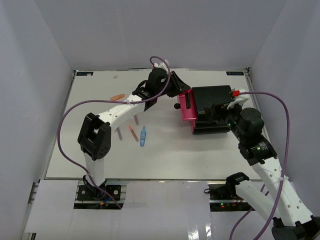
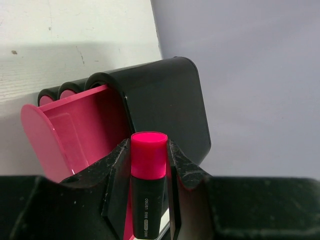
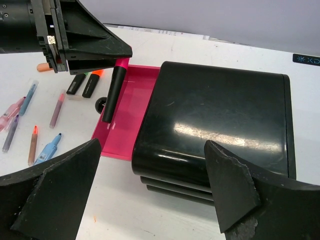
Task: Sort the stationery into containers
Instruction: Place the pen in the drawer, then pick up the pen from the center of the board.
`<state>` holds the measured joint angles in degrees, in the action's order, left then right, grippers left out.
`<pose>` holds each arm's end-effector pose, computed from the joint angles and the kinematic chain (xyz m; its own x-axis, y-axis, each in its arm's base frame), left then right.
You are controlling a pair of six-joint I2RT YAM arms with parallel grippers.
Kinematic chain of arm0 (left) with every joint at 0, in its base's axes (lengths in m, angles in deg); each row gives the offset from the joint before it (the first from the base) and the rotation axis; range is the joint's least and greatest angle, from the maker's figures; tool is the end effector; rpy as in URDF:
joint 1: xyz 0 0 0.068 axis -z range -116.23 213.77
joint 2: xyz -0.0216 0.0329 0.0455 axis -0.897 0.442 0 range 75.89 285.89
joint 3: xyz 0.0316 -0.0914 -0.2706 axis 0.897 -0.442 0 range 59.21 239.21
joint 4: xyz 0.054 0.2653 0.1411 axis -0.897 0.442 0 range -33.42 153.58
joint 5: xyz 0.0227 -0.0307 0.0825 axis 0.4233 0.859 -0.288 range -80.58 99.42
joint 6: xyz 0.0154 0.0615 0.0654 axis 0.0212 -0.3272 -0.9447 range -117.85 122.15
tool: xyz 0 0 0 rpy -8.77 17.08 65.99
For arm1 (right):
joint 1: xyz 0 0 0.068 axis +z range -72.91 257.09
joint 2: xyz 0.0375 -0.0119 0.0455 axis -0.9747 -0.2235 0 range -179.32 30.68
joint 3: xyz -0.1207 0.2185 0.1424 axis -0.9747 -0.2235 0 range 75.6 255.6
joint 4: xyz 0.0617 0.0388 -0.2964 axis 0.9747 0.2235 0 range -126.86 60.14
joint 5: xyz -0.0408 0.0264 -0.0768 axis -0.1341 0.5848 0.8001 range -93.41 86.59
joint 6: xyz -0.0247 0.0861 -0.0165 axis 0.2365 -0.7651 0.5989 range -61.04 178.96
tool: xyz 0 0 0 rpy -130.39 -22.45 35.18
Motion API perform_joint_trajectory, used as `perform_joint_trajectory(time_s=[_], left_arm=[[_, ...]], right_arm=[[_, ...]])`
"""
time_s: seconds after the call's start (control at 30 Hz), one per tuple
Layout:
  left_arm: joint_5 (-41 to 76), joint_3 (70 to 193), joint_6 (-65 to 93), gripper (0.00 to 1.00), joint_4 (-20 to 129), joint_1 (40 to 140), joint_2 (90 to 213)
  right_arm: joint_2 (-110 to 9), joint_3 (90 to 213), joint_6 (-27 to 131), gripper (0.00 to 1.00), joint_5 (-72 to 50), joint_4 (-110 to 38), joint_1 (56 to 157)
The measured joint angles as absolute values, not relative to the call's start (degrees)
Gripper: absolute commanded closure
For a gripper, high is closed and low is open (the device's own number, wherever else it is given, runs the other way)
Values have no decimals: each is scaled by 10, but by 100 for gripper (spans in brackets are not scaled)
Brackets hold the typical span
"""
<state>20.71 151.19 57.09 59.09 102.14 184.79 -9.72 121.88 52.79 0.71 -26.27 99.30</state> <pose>0.4227 -0.3549 0.2989 -0.7666 -0.4168 -0.4885 0.2194 0.5448 -0.8093 0.2299 0.0876 0.3712 -0.1088 0.0714 -0.9915 -0.3008 0.9483 0.1013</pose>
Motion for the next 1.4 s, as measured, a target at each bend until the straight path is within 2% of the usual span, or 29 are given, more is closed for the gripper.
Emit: perform_joint_trajectory(time_s=[0.1, 0.13, 0.37, 0.6, 0.83, 1.07, 1.23, 1.4], left_arm=[[198, 1512, 572, 57, 589, 1022, 1849], [194, 1512, 573, 50, 587, 1022, 1849], [171, 1512, 565, 31, 585, 1022, 1849], [149, 1520, 533, 27, 626, 1022, 1849], [49, 1561, 425, 26, 716, 1018, 1826], [3, 1553, 334, 26, 775, 947, 1779], [2, 1554, 295, 26, 815, 887, 1822], [4, 1569, 271, 26, 846, 850, 1919]], right_arm=[[-93, 1219, 531, 10, 8, -262, 993], [-92, 1219, 532, 10, 8, -262, 993], [-85, 1219, 534, 10, 10, -258, 993], [-83, 1219, 535, 10, 11, -249, 993], [-83, 1219, 536, 10, 14, -248, 993], [-87, 1219, 537, 10, 14, -248, 993], [-96, 1219, 537, 10, 13, -247, 993], [-99, 1218, 537, 10, 13, -245, 993]])
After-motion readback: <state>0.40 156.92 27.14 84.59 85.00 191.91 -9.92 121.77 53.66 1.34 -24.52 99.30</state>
